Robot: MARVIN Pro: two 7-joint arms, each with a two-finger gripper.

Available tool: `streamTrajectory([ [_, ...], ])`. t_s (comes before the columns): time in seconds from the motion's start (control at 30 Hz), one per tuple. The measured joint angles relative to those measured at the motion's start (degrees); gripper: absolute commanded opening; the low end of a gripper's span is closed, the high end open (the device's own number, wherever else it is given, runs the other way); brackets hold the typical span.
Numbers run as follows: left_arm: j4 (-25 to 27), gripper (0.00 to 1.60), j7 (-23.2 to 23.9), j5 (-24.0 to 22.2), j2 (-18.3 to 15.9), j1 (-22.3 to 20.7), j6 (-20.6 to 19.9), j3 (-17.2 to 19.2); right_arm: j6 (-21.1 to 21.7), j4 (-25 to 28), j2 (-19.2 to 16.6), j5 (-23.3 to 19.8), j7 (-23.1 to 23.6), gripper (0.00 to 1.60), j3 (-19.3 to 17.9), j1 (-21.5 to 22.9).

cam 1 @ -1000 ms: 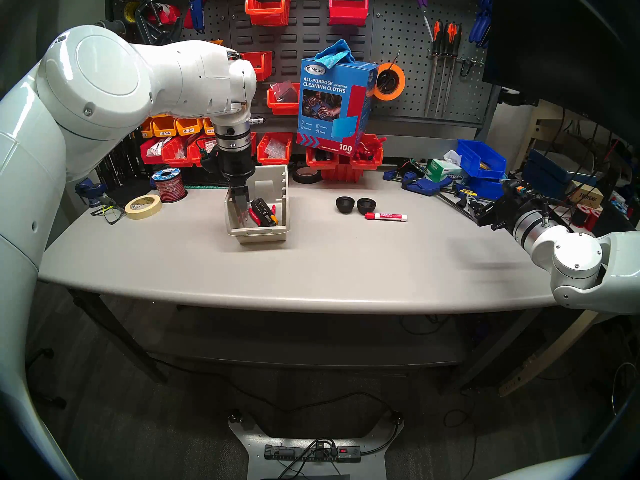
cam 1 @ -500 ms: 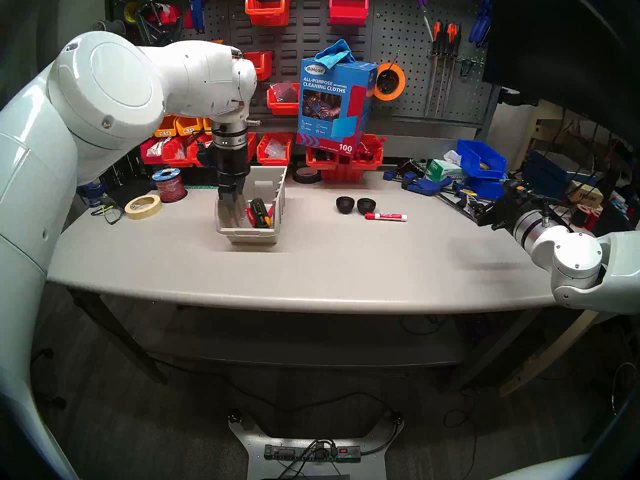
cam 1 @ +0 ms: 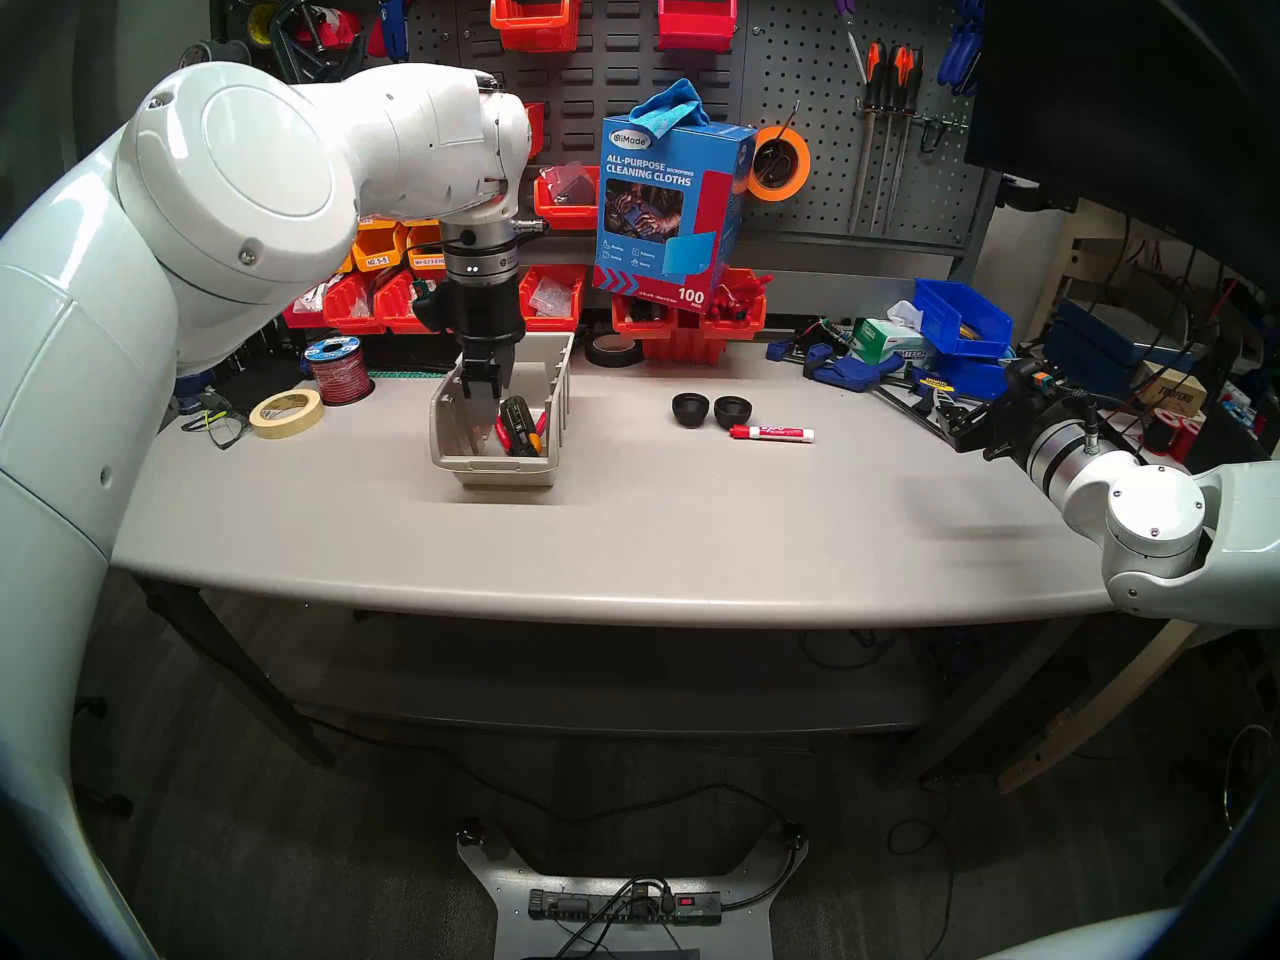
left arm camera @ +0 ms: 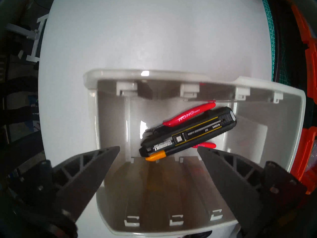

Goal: Take out tools from the storage box

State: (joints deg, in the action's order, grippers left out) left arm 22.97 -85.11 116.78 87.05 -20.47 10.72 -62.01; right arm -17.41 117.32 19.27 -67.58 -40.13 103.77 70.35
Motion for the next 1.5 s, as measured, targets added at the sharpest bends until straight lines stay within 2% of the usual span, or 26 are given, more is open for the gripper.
streamTrajectory([
  [0.27, -1.32, 1.60, -0.01, -2.77, 0.26, 0.61, 5.92, 1.61, -0.10, 0.01, 0.11, -0.05, 0.00, 1.60, 0.05, 0.00],
  [0.4, -2.31, 1.60, 0.38, -4.57, 0.27, 1.31, 10.75, 2.62, -0.17, 0.02, 0.19, -0.08, 0.00, 1.60, 0.09, -0.01],
  [0.97, -4.69, 1.60, 18.20, -11.87, -1.29, 4.52, 28.04, 7.39, -0.34, 0.04, 0.44, -0.18, 0.00, 1.60, 0.25, -0.02],
  [1.0, -4.81, 1.60, 20.68, -13.12, -1.45, 4.95, 30.47, 8.30, -0.36, 0.05, 0.48, -0.19, 0.00, 1.60, 0.27, -0.01],
  [1.33, -4.77, 1.60, 31.24, -19.19, -1.95, 6.16, 40.79, 12.96, -0.47, 0.07, 0.63, -0.24, -0.01, 1.60, 0.33, -0.01],
  [1.5, -4.27, 1.60, 34.38, -22.16, -2.27, 6.59, 43.55, 15.22, -0.52, 0.07, 0.71, -0.27, -0.01, 1.60, 0.36, -0.01],
])
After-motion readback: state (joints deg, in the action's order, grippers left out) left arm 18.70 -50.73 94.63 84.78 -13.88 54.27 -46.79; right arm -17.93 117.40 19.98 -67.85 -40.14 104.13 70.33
